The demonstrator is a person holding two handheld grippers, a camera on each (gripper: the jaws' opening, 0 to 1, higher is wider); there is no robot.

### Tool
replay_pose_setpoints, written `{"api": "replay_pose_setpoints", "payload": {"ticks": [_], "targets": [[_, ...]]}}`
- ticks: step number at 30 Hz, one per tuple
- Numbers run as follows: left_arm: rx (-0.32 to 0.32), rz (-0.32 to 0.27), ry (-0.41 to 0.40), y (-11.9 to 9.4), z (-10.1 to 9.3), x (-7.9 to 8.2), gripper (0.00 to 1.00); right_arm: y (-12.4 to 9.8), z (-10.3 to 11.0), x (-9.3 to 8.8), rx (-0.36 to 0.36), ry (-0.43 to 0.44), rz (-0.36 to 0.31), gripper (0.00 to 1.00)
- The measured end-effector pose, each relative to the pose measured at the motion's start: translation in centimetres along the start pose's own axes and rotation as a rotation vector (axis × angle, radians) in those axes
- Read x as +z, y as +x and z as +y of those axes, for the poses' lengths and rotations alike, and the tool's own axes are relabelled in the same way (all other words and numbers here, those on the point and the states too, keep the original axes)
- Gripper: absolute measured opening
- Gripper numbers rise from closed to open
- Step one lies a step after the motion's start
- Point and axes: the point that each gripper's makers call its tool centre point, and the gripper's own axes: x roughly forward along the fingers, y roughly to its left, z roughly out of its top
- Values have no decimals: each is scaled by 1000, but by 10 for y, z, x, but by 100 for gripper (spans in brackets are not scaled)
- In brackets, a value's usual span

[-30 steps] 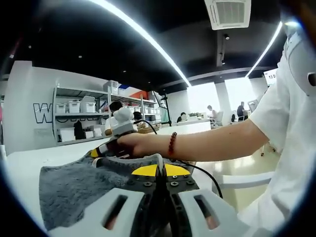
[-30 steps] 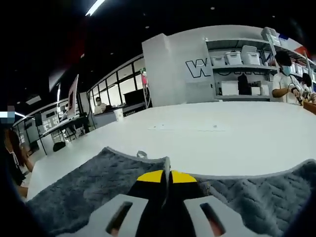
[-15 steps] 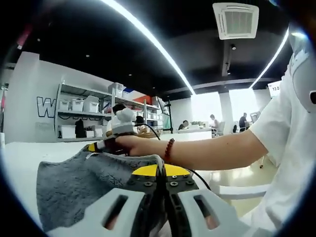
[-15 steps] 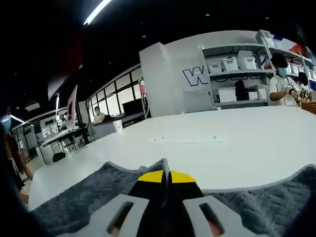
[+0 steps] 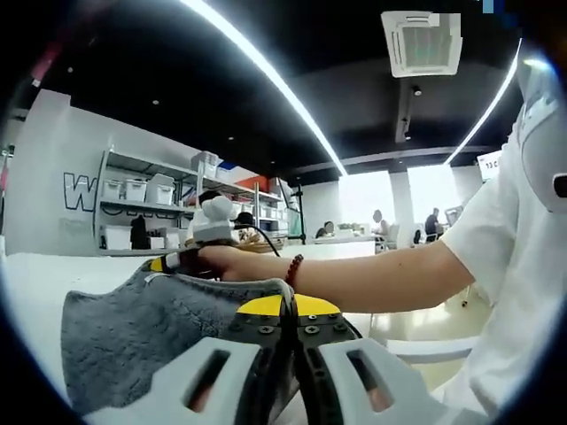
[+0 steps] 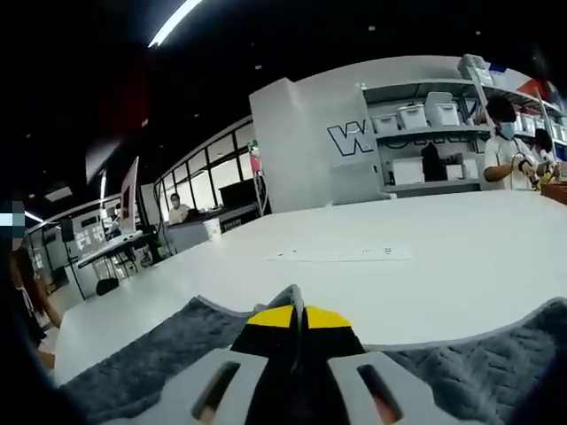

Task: Open the folded towel by lifting each exposed corner and separating the folded layers until the towel lies flat within the target outline without major curled edges

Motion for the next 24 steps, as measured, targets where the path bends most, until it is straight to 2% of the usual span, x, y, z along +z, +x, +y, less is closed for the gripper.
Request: {"api": "replay_pose_setpoints", "payload": {"ticks": [5,8,11,17,24], "targets": [[-9,6,-12,-1,-2,0,0,3,-2,1,-2,-7,13,0],[2,-20,0,-2,-1,6,0,5,-2,5,2,2,6,0],[-9,1,4,-1,-2,2,0,7,-2,8,8,9,6,0],[-2,-4,10,-5,0,4,0,12,-2,15,10,-20,10,0],[-5,-42,-16,-12,3,12,0,14,2,23,21,-12,-4,0]]}}
